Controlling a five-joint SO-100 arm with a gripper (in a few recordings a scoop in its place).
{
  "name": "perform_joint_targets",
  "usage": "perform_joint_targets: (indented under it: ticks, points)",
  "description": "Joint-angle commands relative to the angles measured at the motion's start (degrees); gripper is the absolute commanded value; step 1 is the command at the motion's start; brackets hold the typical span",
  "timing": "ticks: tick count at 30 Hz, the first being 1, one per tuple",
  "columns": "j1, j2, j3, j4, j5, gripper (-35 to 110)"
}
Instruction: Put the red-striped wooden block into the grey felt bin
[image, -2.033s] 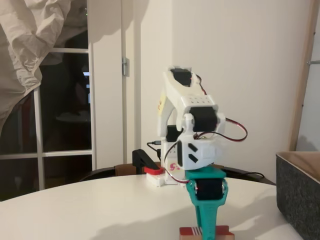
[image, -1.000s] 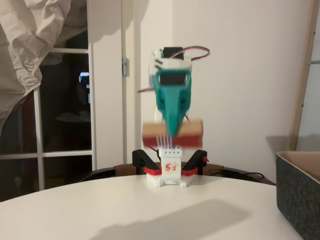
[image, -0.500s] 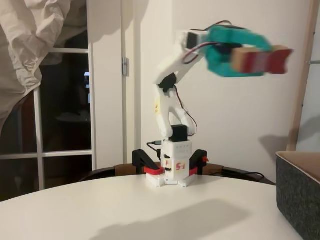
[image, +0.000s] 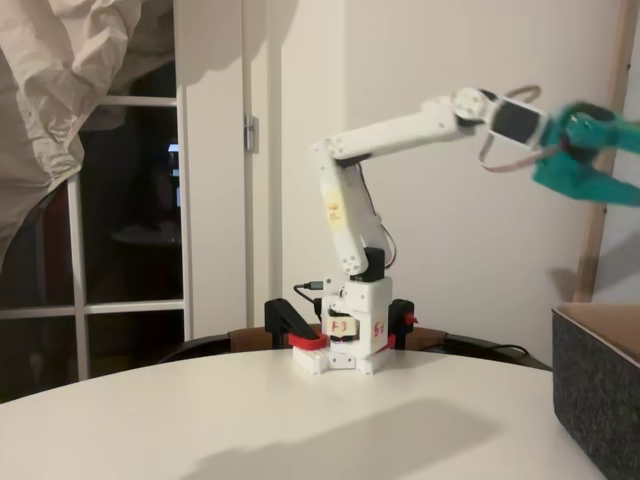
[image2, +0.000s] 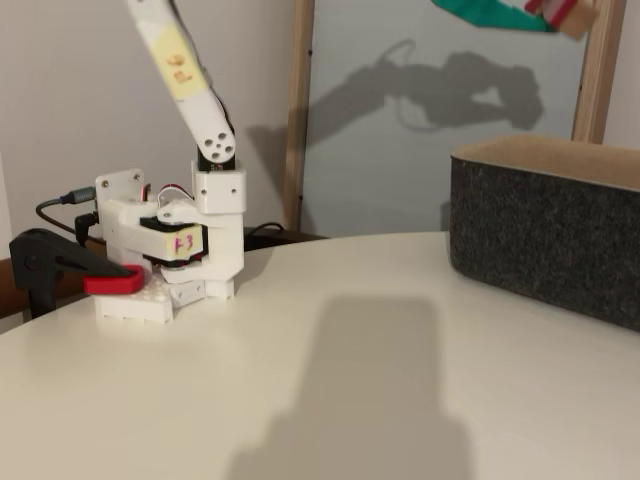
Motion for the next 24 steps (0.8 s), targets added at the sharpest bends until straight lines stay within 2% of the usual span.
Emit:
perform_joint_targets:
  ticks: [1,8,18,24]
  points:
    - [-1.58,-5.36,-2.55,-5.45,-4.31,2]
    - [1.05,-10.81,-1.93,-5.8,-8.09,9]
    - [2.46,-9.49,-1.85,1.93,-13.45,32]
    - [5.71,2.37,-1.67,11.43,-6.86,40]
